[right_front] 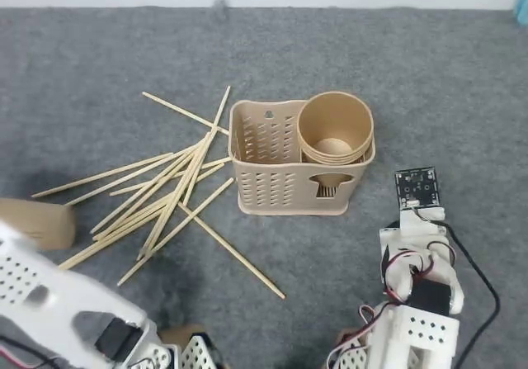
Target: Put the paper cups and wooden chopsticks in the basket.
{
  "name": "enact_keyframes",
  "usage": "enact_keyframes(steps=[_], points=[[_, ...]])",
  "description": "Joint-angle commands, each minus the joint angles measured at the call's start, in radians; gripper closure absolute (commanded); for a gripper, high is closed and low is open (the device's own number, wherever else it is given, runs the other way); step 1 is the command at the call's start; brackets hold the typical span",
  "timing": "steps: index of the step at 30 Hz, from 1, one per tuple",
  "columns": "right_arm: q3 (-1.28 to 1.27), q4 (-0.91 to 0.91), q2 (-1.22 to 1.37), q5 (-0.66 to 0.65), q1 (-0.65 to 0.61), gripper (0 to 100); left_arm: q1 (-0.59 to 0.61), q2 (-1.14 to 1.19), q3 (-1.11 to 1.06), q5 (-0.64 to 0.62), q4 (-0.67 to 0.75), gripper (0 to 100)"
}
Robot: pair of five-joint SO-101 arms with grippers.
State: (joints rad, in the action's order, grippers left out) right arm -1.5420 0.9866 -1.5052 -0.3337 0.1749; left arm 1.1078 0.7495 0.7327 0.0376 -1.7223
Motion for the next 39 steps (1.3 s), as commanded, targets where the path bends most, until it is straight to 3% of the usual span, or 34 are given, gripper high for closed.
enact_keyframes(steps=[1,21,27,34,39], points=[[0.011,0.002,-0.022,-0.014,-0.008,93.7,-0.055,-0.201,-0.145,-0.009,-0.035,99],[0.011,0.002,-0.022,-0.015,-0.007,93.7,-0.479,-1.189,-1.09,0.034,-0.026,99],[0.011,0.002,-0.022,-0.015,-0.007,93.7,-0.506,-1.384,-1.129,0.107,-0.012,99],[0.011,0.01,-0.022,-0.015,-0.007,93.7,-0.491,-1.396,-1.109,0.14,0.04,98],[0.011,0.01,-0.022,-0.015,-0.007,93.7,-0.325,-1.384,-0.929,0.133,0.141,98]])
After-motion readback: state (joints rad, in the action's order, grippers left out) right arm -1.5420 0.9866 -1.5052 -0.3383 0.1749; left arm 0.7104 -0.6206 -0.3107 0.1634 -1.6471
